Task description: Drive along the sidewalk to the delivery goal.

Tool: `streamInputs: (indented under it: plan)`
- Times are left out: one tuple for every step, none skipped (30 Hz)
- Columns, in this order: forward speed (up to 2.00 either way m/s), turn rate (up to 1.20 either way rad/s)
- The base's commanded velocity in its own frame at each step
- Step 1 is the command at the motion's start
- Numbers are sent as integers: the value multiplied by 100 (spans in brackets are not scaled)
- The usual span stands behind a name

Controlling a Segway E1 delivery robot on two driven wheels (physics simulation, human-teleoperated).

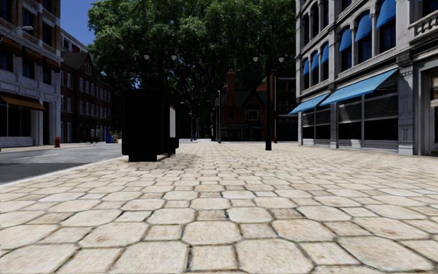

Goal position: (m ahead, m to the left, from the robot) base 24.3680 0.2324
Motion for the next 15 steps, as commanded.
streamInputs:
  plan:
    - [200, 0]
    - [200, 0]
    - [200, 0]
    - [200, 0]
    - [200, 0]
    - [200, 0]
    - [200, 0]
    - [200, 0]
    - [200, 0]
    - [200, 0]
    - [200, 0]
    - [200, 0]
    - [200, 0]
    - [200, 0]
    - [200, 0]
